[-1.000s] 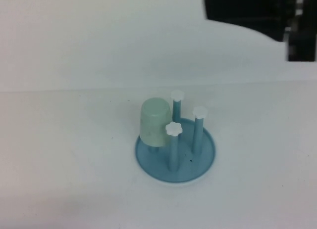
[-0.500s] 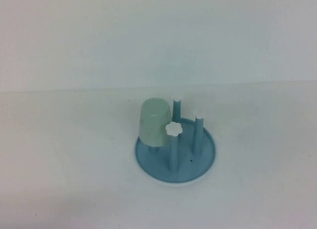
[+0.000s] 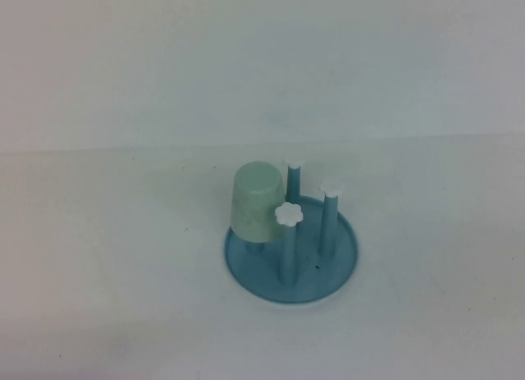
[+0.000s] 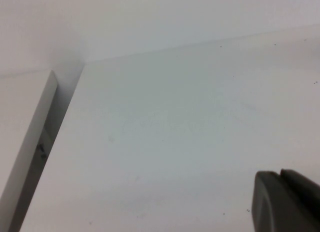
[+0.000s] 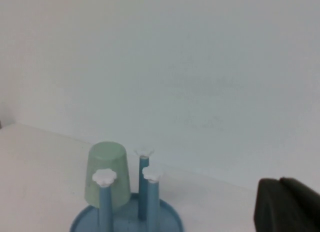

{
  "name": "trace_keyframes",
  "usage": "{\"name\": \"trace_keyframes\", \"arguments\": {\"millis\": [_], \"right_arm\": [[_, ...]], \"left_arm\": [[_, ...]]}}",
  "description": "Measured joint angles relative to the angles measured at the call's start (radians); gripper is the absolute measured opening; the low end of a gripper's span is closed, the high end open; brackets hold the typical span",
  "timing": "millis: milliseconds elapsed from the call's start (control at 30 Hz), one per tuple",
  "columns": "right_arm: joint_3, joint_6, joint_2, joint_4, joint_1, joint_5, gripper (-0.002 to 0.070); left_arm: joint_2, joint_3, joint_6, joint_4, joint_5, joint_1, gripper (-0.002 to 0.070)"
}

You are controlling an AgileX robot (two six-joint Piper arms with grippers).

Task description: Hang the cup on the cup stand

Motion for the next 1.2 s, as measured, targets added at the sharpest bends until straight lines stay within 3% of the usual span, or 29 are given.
{"name": "trace_keyframes", "arguments": {"millis": [200, 333, 433, 600, 700, 1200], "right_arm": [[0.051, -0.004, -0.015, 0.112, 0.000, -0.008, -0.0001], [0.102, 0.014, -0.058, -0.110, -0.002, -0.012, -0.0001], [0.151, 0.202, -0.126, -0.338, -0.002, -0.042, -0.0001], [0.232, 0.759, -0.209, -0.806, -0.002, -0.068, -0.0001], [0.261, 0.912, -0.236, -0.949, -0.008, -0.049, -0.0001], [0.328, 1.031, -0.326, -1.051, -0.093, 0.118, -0.0001]], "left_arm": [[0.000, 0.000, 0.000, 0.000, 0.000, 0.000, -0.0001], [0.000, 0.000, 0.000, 0.000, 0.000, 0.000, -0.0001], [0.000, 0.000, 0.000, 0.000, 0.000, 0.000, -0.0001], [0.000, 0.000, 0.000, 0.000, 0.000, 0.000, -0.0001], [0.000, 0.000, 0.000, 0.000, 0.000, 0.000, -0.0001], [0.000, 0.000, 0.000, 0.000, 0.000, 0.000, -0.0001]]}}
